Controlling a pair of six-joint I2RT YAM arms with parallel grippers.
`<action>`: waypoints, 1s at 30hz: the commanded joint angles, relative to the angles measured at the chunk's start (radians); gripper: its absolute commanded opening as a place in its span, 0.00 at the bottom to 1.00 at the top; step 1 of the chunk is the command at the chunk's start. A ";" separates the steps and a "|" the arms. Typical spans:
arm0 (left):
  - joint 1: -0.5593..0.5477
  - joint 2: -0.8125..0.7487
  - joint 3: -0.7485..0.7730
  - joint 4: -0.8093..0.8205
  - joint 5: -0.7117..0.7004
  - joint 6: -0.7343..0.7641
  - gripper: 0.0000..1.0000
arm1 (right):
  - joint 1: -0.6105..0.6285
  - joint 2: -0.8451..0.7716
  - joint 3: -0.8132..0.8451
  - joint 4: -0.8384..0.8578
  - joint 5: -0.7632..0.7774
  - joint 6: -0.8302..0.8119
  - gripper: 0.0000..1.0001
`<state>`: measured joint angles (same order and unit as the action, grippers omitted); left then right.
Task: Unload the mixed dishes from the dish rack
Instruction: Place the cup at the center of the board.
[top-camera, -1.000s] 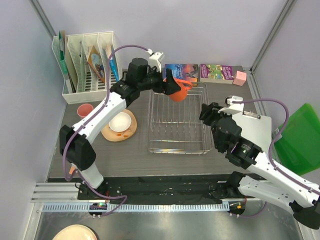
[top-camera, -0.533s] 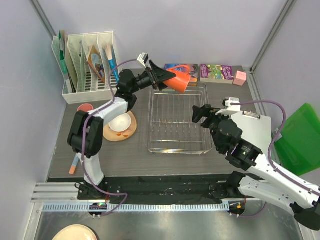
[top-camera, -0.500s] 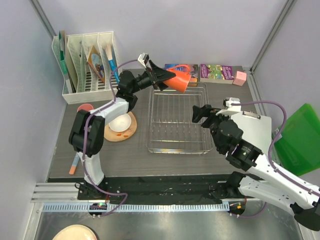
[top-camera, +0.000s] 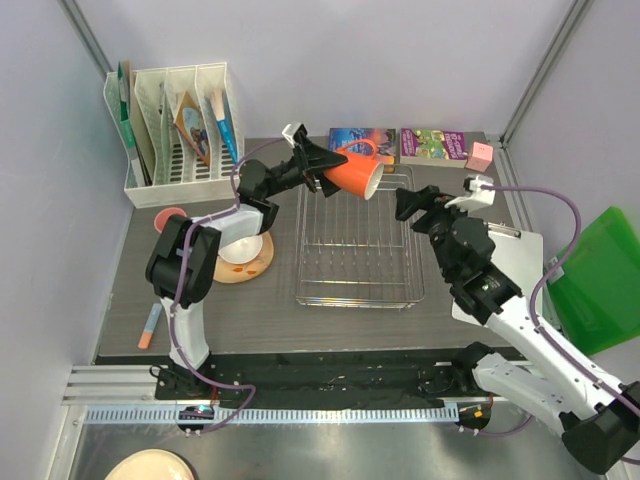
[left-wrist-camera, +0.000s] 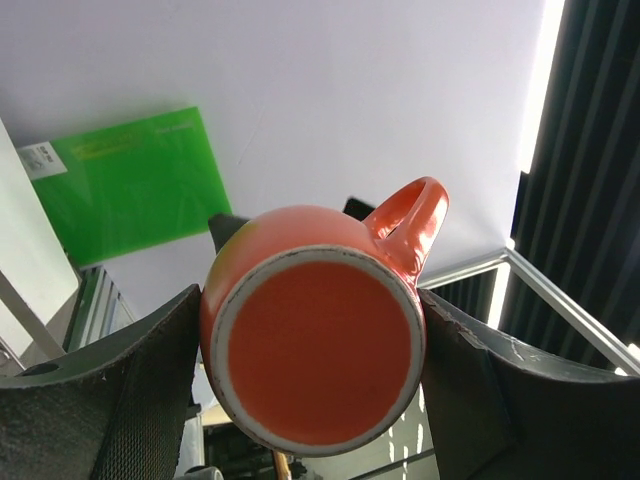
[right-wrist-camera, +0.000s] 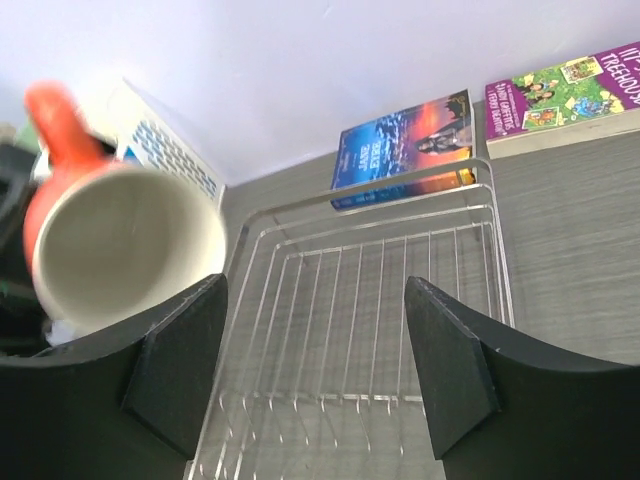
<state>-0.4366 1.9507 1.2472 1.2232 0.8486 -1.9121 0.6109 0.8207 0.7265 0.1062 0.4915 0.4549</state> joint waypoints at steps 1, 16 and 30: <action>-0.004 -0.099 -0.003 0.322 0.007 -0.033 0.00 | -0.160 0.032 0.050 0.121 -0.330 0.186 0.76; -0.004 -0.090 0.009 0.317 -0.003 -0.030 0.00 | -0.208 0.158 0.031 0.354 -0.685 0.327 0.73; -0.024 -0.145 -0.035 0.294 0.009 -0.004 0.00 | -0.207 0.347 0.103 0.382 -0.715 0.314 0.47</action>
<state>-0.4473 1.9038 1.2076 1.2415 0.8654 -1.9129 0.4080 1.1549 0.7639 0.4126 -0.1905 0.7689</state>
